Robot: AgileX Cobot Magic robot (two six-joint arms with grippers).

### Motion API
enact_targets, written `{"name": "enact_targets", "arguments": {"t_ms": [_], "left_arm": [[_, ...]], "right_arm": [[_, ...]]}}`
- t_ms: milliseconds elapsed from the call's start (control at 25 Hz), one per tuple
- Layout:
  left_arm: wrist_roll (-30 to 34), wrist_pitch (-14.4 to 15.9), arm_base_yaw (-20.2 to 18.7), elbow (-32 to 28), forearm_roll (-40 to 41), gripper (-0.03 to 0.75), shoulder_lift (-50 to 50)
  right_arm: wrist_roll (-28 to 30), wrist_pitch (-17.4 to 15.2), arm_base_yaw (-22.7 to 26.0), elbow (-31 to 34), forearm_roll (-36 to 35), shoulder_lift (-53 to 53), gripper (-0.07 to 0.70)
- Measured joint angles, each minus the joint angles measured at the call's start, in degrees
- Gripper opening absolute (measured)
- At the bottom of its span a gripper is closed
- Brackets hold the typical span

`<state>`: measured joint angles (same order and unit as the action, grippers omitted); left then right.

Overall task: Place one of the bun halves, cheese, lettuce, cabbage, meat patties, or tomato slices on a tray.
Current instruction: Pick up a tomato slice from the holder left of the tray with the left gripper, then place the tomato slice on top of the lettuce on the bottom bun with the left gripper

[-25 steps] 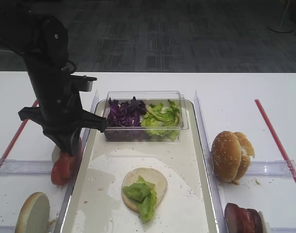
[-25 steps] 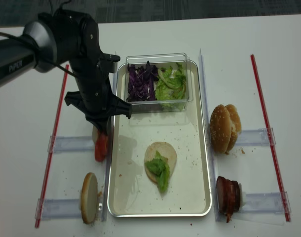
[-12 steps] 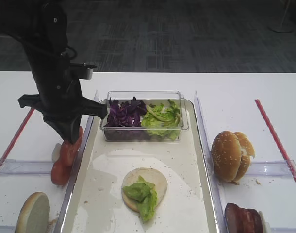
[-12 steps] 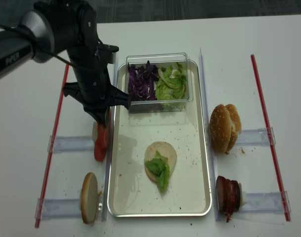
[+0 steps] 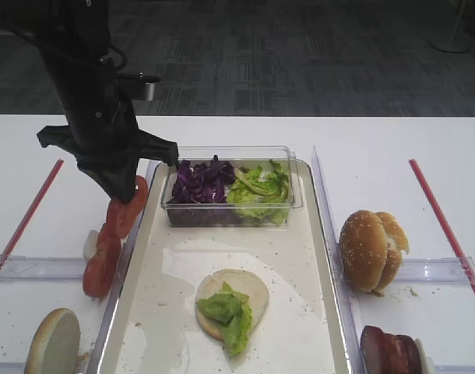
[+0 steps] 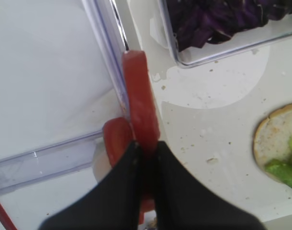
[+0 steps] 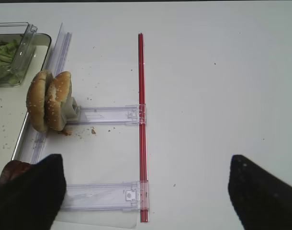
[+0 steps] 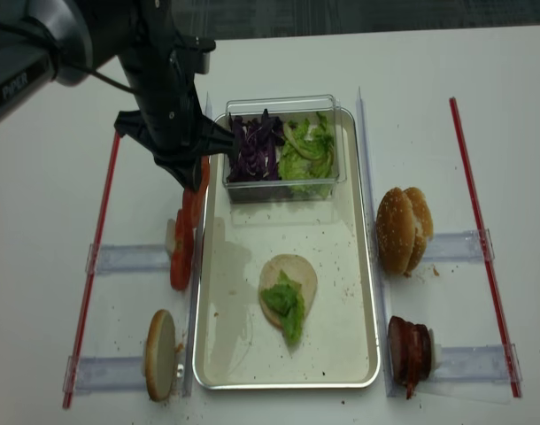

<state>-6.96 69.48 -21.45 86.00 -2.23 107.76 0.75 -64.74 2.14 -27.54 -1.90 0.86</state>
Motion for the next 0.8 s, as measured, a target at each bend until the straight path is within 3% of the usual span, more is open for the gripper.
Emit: {"name": "enact_targets", "arguments": {"t_ms": [280, 800], "left_arm": [[3.14, 0.13, 0.00, 0.00, -0.48, 0.027, 0.00], [16.77, 0.26, 0.00, 0.00, -16.66, 0.027, -4.17]], "right_arm": [[0.00, 0.00, 0.00, 0.00, 0.00, 0.00, 0.697], [0.00, 0.00, 0.00, 0.00, 0.00, 0.00, 0.697]]}}
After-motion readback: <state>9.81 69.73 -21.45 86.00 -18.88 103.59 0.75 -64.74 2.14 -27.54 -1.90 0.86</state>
